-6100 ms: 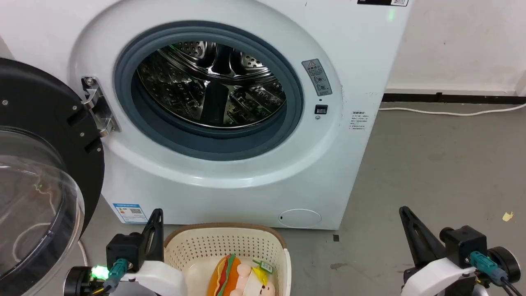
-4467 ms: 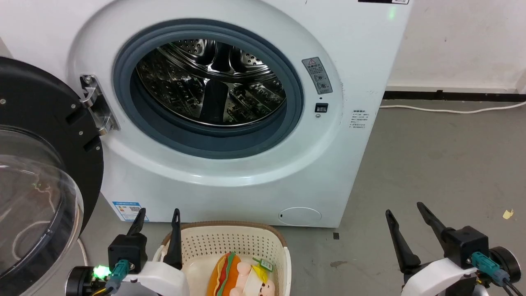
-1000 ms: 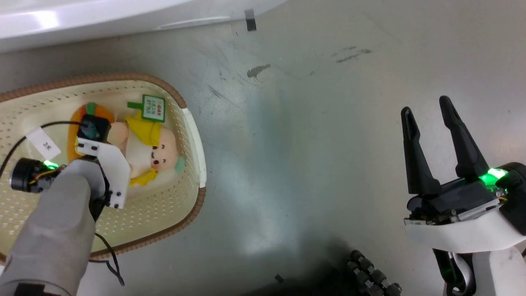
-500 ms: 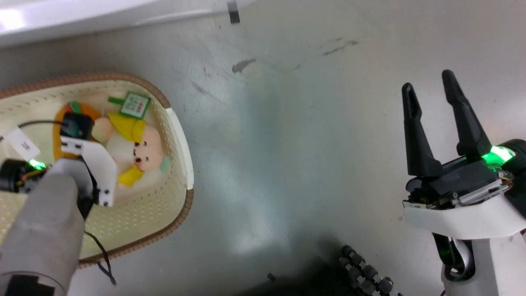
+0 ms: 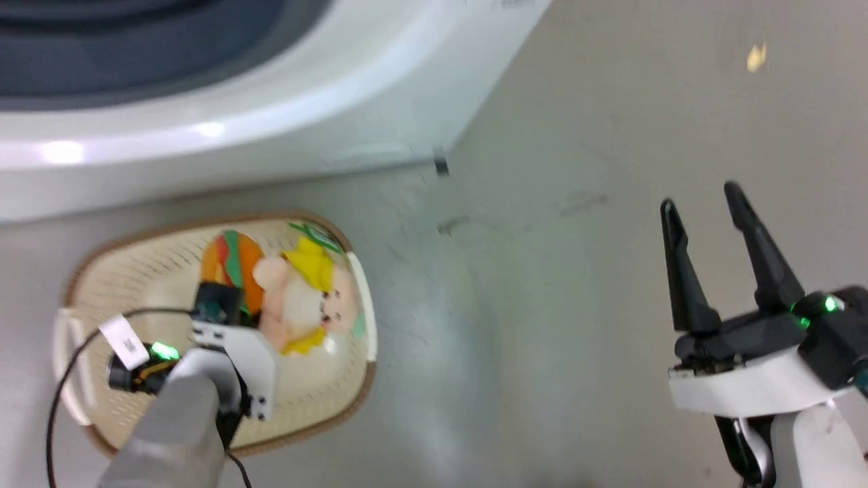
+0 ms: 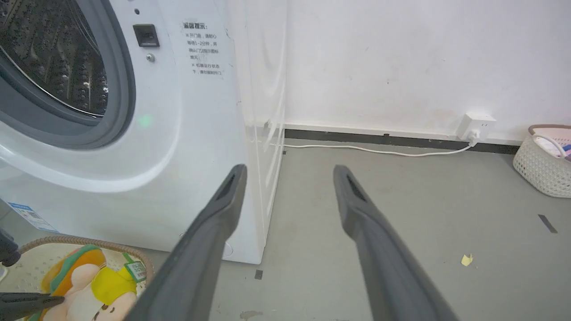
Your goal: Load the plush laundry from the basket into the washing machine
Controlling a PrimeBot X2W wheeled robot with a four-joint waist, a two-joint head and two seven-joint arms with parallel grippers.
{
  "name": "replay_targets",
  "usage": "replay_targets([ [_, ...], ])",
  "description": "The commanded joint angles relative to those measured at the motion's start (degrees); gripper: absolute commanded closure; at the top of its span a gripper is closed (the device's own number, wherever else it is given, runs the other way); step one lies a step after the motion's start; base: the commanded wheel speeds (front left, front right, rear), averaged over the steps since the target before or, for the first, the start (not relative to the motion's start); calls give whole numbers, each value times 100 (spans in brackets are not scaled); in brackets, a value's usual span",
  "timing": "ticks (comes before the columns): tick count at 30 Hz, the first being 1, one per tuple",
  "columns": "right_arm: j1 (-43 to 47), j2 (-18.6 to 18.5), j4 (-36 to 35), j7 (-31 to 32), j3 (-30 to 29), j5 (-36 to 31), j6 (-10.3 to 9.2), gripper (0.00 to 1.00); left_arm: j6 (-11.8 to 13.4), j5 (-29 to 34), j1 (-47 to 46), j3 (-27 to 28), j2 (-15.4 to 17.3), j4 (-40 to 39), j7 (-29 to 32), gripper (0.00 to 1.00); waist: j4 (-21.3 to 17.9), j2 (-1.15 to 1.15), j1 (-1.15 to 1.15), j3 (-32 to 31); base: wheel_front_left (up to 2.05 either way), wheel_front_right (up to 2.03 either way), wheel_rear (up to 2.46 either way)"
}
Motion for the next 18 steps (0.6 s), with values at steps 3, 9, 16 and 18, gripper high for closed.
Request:
replay_targets([
  [3,219,7,88,-25,-39,-146,-5,0,-16,-34,262,-9,-70,-97,-280,100,494,0,0,-1005,0,0,0],
  [9,634,7,204,-25,-96,-276,-5,0,209,-76,912,192,96,-1442,-446,100,806,0,0,-1771,0,0,0],
  [16,801,7,192,-25,-130,-287,-5,0,532,-31,1361,665,323,-3447,-448,100,901,0,0,-1939,0,0,0],
  [18,806,7,171,-25,-99,-288,-5,0,601,-34,1386,815,368,-3954,-448,100,882,0,0,-1896,0,0,0],
])
